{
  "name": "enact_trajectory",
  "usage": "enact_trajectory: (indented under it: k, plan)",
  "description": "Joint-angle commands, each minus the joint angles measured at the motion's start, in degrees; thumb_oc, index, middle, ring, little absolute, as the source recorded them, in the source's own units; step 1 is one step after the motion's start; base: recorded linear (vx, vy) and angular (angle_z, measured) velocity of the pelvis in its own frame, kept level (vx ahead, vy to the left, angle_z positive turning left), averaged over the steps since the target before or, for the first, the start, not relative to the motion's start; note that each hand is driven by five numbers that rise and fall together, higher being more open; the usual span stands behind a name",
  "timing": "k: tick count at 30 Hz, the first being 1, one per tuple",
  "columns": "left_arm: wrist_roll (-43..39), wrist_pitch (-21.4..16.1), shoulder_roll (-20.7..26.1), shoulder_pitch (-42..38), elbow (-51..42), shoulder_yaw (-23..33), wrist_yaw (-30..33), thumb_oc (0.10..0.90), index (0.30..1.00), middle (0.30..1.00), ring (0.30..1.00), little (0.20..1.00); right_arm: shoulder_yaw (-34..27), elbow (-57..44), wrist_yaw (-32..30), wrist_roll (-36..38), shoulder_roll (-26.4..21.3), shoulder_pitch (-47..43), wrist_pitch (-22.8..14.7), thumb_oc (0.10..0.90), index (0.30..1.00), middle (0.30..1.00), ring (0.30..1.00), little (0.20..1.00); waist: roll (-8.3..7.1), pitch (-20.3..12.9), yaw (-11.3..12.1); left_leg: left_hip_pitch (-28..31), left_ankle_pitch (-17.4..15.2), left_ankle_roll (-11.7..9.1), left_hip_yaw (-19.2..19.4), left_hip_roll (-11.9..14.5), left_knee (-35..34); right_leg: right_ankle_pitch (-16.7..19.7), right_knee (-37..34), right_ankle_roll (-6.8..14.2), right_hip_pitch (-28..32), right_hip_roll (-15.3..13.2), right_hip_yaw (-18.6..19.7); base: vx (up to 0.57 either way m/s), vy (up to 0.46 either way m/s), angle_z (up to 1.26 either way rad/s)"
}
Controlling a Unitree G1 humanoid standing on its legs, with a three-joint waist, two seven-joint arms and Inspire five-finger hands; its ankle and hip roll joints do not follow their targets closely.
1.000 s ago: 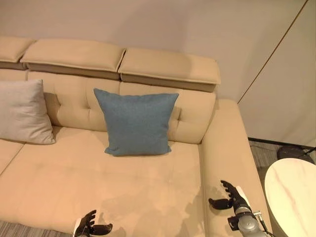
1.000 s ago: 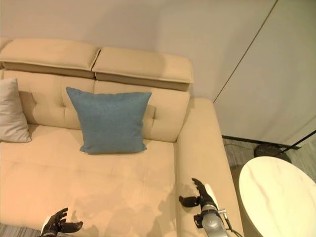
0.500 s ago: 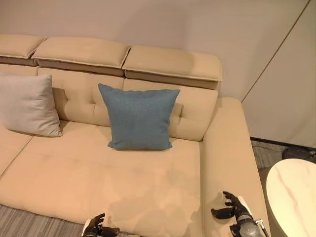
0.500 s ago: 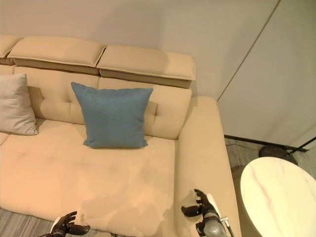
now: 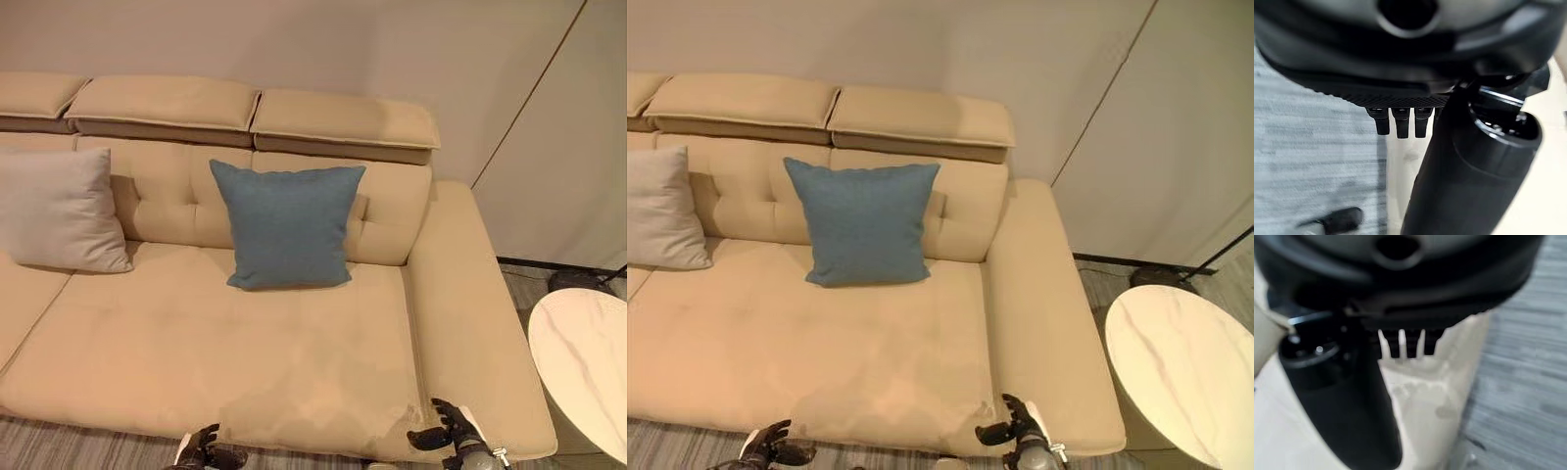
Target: Pick up all the scattered cushions and arrange them neatly on the sofa.
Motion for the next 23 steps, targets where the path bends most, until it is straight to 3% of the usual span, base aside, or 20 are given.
enact_trajectory:
  k: [1,4,6,8,15,23]
  plan:
    - [2.01,-1.59,2.63,-1.28,-0.45,0.85,0.93,0.8,0.9,0.9,0.9,0.9,1.21,-1.47,-1.89,-1.33,-3.77,-5.21,-0.77,0.8,0.9,0.9,0.9,0.9,1.07,1.35,1.06,-2.31,-4.85,-1.68,-5.07,1.44,3.78,-5.94,4.27,1.88,-2.01,5.82,-0.94,-0.2,0.1,-0.32]
    - [2.41,-1.31,2.91,-1.05,0.17,0.78,0.96,0.8,0.9,0.9,0.9,0.9,1.51,-0.23,-2.02,-1.25,-3.68,-5.25,-0.87,0.8,0.9,0.9,0.9,0.9,1.69,1.27,1.77,-2.85,-3.71,-0.88,-4.45,1.67,3.18,-8.58,8.72,0.66,-0.56,6.3,-1.54,-0.13,0.066,-0.29]
    - [2.62,-0.92,3.03,-0.79,0.66,1.01,0.85,0.8,0.9,0.9,0.9,0.9,1.21,1.87,-1.85,-0.84,-3.17,-4.87,-1.05,0.8,0.9,0.9,0.9,0.9,2.06,-0.24,2.9,-3.07,-2.37,-0.59,-3.75,2.12,1.23,-12.22,10.93,-0.09,3.96,6.88,-2.42,-0.14,0.031,-0.21]
    - [2.49,-0.86,2.67,-0.42,0.86,0.84,1.07,0.8,0.9,0.9,0.9,0.9,0.99,2.45,-2.03,-0.94,-2.93,-4.45,-0.86,0.8,0.9,0.9,0.9,0.9,1.39,-1.59,4.29,-3.71,-1.73,-0.82,-2.53,1.83,0.11,-12.31,7.49,0.06,7.46,5.99,-4.3,-0.06,-0.037,-0.2]
    - [3.56,-0.09,1.43,-0.42,2.77,0.12,1.17,0.8,0.9,0.9,0.9,0.9,0.3,7.33,-2.24,-0.14,-2.16,-3.66,-0.25,0.8,0.9,0.9,0.9,0.9,1.69,-4.13,3.33,-1.49,-0.58,-1.38,-1.87,2.55,-3.62,-11.96,1.06,0.28,9.28,7.55,-3.08,0.02,-0.045,-0.12]
    - [4.91,0.42,1.05,-0.57,3.68,-0.61,0.93,0.8,0.9,0.9,0.9,0.9,0.04,11.34,-2.43,-1.1,-1.6,-2.62,0.47,0.8,0.9,0.9,0.9,0.9,2.22,-4.31,2.9,1.4,0.18,-1.86,-2.24,2.93,-6.38,-12.25,-0.51,0.31,12.01,7.64,-3.83,0.02,-0.013,0.0]
